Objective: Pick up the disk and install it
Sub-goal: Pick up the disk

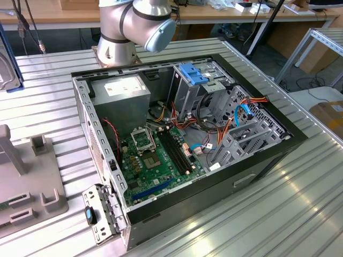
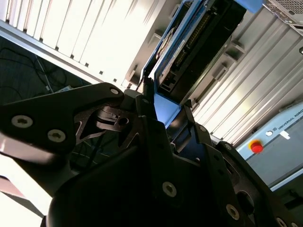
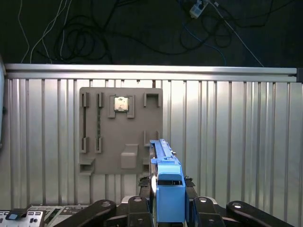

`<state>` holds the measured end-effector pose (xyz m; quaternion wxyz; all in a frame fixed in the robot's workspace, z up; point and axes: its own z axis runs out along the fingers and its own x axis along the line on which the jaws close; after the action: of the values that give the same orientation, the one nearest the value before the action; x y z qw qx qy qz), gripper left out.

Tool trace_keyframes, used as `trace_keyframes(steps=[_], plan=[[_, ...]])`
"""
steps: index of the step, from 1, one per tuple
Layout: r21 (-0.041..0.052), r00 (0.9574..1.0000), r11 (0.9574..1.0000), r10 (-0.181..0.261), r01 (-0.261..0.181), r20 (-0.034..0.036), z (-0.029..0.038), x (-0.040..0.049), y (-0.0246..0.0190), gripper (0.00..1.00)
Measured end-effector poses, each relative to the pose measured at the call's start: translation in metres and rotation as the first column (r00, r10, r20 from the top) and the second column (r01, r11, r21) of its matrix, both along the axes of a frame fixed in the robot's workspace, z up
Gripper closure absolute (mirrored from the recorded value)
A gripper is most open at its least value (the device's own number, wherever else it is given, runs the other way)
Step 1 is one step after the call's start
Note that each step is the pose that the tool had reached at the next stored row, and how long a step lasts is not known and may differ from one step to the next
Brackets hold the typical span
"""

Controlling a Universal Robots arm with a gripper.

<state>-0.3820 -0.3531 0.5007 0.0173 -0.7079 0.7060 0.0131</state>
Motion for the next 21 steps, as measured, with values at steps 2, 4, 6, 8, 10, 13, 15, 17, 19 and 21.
trace_keyframes(steps=[2,4,6,8,10,13,15,17,19,21], plan=[[0.0000,1.0000,1.0000,0.000,0.000,0.0000,0.0000,0.0059,0.0000,0.64],[0.0000,1.0000,1.0000,0.000,0.000,0.0000,0.0000,0.0092,0.0001,0.64],[-0.0001,1.0000,1.0000,0.000,0.000,-0.0001,0.0000,0.0137,0.0001,0.64],[0.0000,1.0000,1.0000,0.000,0.000,0.0000,0.0000,0.0202,0.0002,0.64],[0.0000,1.0000,1.0000,0.000,0.000,0.0000,0.0000,0.0232,0.0003,0.64],[0.0000,1.0000,1.0000,0.000,0.000,-0.0001,0.0000,0.0316,0.0004,0.64],[0.0000,1.0000,1.0000,0.000,0.000,-0.0001,0.0000,0.0389,0.0005,0.64],[0.0001,1.0000,1.0000,0.000,0.000,0.0001,0.0000,0.0426,0.0005,0.64],[0.0000,1.0000,1.0000,0.000,0.000,-0.0001,0.0000,0.0473,0.0006,0.64],[0.0000,1.0000,1.0000,0.000,0.000,-0.0001,0.0001,0.0521,0.0007,0.64]])
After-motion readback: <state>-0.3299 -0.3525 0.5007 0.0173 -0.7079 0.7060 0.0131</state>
